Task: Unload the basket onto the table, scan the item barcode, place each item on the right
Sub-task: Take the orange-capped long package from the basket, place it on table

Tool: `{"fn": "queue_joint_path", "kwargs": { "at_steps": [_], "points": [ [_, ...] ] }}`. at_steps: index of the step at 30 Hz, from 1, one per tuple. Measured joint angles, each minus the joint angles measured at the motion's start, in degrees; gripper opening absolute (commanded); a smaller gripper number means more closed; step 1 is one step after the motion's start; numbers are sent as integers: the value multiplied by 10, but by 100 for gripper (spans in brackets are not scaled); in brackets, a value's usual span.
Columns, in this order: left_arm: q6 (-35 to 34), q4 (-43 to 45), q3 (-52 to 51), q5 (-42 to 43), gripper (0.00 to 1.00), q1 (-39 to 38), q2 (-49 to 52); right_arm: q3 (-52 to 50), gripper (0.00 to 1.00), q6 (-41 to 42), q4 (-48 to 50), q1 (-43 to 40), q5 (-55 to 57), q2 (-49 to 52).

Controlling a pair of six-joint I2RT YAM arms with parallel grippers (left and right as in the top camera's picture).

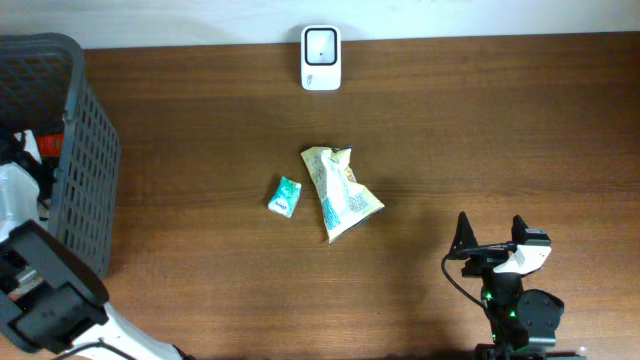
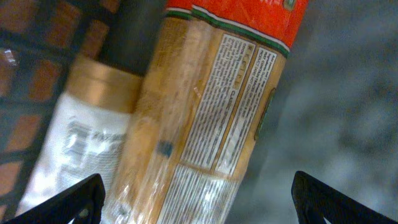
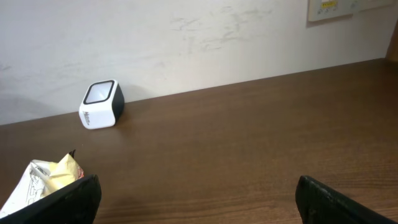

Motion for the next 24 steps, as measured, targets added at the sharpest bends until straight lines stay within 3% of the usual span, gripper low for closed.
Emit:
{"fn": "queue_joint_path", "kwargs": {
  "at_steps": [8,11,12,15,16,24],
  "points": [
    [10,15,4,-3,91,13,54,0,99,0,0,0,0,0],
    [9,17,5,4,66,20,55,0,99,0,0,0,0,0],
    [13,17,5,5,46,24,57,0,99,0,0,0,0,0],
    [24,17,9,19,10,29,58,0,99,0,0,0,0,0],
    [28,18,13,26,2,29,57,0,99,0,0,0,0,0],
    [18,-34,43,64,0,33,42,0,99,0,0,0,0,0]
  ]
}}
